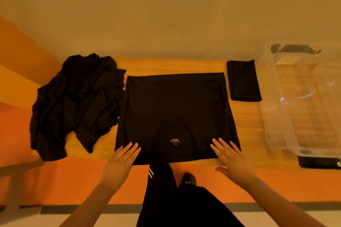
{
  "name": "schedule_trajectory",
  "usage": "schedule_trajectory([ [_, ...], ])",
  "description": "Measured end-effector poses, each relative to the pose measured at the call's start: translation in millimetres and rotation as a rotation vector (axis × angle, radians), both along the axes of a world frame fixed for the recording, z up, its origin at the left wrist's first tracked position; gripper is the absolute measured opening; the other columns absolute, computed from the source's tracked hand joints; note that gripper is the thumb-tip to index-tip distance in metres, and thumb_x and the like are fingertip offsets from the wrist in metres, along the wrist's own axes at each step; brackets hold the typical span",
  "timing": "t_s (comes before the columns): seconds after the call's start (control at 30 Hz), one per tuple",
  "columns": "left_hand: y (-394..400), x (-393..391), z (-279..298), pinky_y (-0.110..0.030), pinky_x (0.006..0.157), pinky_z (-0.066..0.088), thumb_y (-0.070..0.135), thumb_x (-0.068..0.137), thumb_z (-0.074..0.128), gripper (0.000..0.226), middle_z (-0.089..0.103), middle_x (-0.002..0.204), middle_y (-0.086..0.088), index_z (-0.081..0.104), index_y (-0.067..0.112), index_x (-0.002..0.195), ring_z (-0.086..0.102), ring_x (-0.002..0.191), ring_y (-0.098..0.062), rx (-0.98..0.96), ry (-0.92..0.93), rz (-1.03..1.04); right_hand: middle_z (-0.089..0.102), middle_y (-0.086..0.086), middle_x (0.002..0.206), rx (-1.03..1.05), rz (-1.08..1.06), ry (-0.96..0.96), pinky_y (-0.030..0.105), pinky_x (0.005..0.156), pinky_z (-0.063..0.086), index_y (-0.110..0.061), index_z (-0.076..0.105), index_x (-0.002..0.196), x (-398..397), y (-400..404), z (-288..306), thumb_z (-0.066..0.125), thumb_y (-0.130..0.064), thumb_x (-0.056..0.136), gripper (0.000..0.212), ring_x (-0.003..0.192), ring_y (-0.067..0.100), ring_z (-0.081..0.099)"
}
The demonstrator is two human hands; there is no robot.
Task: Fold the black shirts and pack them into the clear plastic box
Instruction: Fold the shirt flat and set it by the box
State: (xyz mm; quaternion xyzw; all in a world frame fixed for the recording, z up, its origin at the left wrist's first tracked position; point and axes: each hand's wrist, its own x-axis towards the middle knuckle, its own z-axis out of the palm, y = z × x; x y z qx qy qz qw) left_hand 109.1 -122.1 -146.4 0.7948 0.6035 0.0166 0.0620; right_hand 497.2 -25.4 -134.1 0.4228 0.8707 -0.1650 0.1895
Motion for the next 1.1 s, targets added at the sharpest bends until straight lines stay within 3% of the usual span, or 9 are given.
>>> schedule_trajectory([
  [0.07,1,0,8,-0.024,0.093,0.043,0.005,0.04,0.091,0.074,0.069,0.11,-0.001,0.069,0.015,0.11,0.055,0.111,-0.017,-0.041,0.014,0.001,0.035,-0.001,0.143,0.002,-0.025,0.046,0.032,0.113,0.006,-0.023,0.024,0.146,4,-7,0,0.013,-0.05,0.096,0.057,0.145,0.013,-0.003],
  [0.17,2,-2,15,-0.023,0.067,0.056,-0.001,0.047,0.086,0.053,0.072,0.1,0.002,0.075,0.017,0.096,0.069,0.091,-0.017,0.033,-0.057,-0.023,0.055,0.003,0.131,0.052,-0.029,0.108,0.031,0.112,0.012,-0.017,0.055,0.126,6,-14,0,0.002,-0.039,0.1,0.063,0.136,0.019,0.034],
  [0.33,9,-9,27,-0.023,0.069,0.055,-0.007,0.054,0.085,0.043,0.074,0.092,0.002,0.075,0.014,0.091,0.071,0.084,-0.016,-0.135,-0.287,0.134,0.073,-0.001,0.099,0.177,-0.007,0.273,0.036,0.087,0.052,-0.02,0.075,0.09,7,-12,10,0.039,-0.018,0.083,0.037,0.092,0.013,0.069],
  [0.43,23,-13,49,-0.02,0.076,0.049,0.011,0.086,0.064,0.017,0.071,0.099,0.003,0.071,0.016,0.101,0.065,0.09,-0.013,-0.408,-0.375,0.267,0.072,0.001,0.09,0.062,-0.16,0.335,0.029,0.073,0.057,-0.013,0.073,0.094,-1,4,34,0.046,-0.017,0.085,0.029,0.081,0.011,0.069],
  [0.57,59,-24,78,-0.025,0.062,0.045,0.023,0.088,0.063,0.021,0.063,0.079,0.004,0.061,0.04,0.076,0.058,0.068,-0.004,-0.499,-0.41,0.241,0.064,-0.001,0.114,-0.229,-0.373,0.332,0.008,0.077,0.041,-0.015,0.06,0.121,-4,47,67,0.052,-0.02,0.094,0.029,0.095,0.005,0.057],
  [0.77,146,-44,117,-0.016,0.061,0.043,0.02,0.09,0.06,0.014,0.066,0.075,0.0,0.068,0.022,0.078,0.06,0.065,-0.003,-0.607,-0.488,0.344,0.059,0.0,0.122,-0.229,-0.386,0.291,0.024,0.095,0.04,-0.016,0.058,0.124,-31,148,98,0.051,-0.018,0.094,0.031,0.114,0.016,0.053],
  [0.9,196,-60,114,-0.037,0.076,0.05,0.021,0.09,0.059,0.014,0.068,0.084,-0.011,0.07,0.015,0.083,0.065,0.079,-0.023,-0.638,-0.544,0.393,0.06,0.006,0.121,-0.205,-0.368,0.277,0.028,0.096,0.038,-0.009,0.059,0.123,-52,207,98,0.053,-0.016,0.094,0.03,0.116,0.022,0.053],
  [1.0,223,-67,90,-0.038,0.079,0.048,0.022,0.091,0.059,0.017,0.068,0.098,-0.011,0.068,0.012,0.1,0.062,0.092,-0.027,-0.522,-0.379,0.498,0.059,0.009,0.122,-0.115,-0.397,0.145,0.034,0.092,0.045,-0.014,0.054,0.127,-64,236,82,0.053,-0.013,0.093,0.034,0.11,0.025,0.055],
  [1.1,219,-51,76,-0.043,0.082,0.047,0.013,0.088,0.059,0.024,0.063,0.107,-0.017,0.062,0.005,0.11,0.059,0.098,-0.034,-0.078,-0.096,0.624,0.054,0.014,0.128,0.244,-0.43,0.133,0.043,0.089,0.044,-0.01,0.05,0.131,-77,226,67,0.053,-0.001,0.089,0.043,0.112,0.032,0.053],
])
